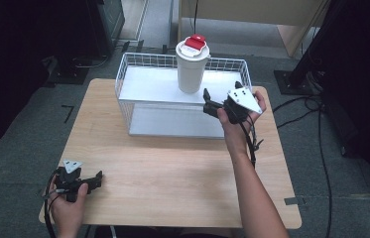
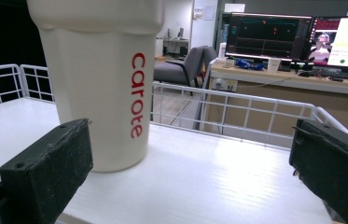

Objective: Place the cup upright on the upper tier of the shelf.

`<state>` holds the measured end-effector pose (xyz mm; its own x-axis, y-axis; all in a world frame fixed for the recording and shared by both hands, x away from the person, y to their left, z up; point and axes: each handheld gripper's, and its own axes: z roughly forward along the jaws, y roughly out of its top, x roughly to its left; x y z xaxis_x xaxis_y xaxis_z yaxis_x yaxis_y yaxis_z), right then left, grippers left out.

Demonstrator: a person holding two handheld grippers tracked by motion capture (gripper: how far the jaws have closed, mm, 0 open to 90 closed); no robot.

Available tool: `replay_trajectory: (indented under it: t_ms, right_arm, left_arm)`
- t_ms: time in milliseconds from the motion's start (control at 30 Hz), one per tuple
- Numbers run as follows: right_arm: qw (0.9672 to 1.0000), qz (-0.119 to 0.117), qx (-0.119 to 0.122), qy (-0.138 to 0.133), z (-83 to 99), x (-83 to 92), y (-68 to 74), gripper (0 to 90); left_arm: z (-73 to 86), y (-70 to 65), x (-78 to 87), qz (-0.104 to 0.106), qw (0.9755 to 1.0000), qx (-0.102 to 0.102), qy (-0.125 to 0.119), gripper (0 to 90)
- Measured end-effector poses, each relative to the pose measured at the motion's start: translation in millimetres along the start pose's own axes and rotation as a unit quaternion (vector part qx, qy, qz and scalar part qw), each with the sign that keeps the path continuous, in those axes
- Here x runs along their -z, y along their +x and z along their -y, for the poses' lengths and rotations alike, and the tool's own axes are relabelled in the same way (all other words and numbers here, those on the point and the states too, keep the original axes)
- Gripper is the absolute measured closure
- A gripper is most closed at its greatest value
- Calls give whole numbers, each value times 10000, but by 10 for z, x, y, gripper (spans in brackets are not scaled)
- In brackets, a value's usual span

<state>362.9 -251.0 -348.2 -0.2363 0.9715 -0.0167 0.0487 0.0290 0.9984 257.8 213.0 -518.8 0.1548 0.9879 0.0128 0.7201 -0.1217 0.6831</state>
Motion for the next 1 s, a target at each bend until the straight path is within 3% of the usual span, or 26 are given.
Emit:
replay_trajectory:
  t_ms: [1000]
  right_arm:
    - [9992,397,-5,-9,290,693,-518,0]
  left_arm:
    - [0,0,0,-4,10000,-3,-6,0]
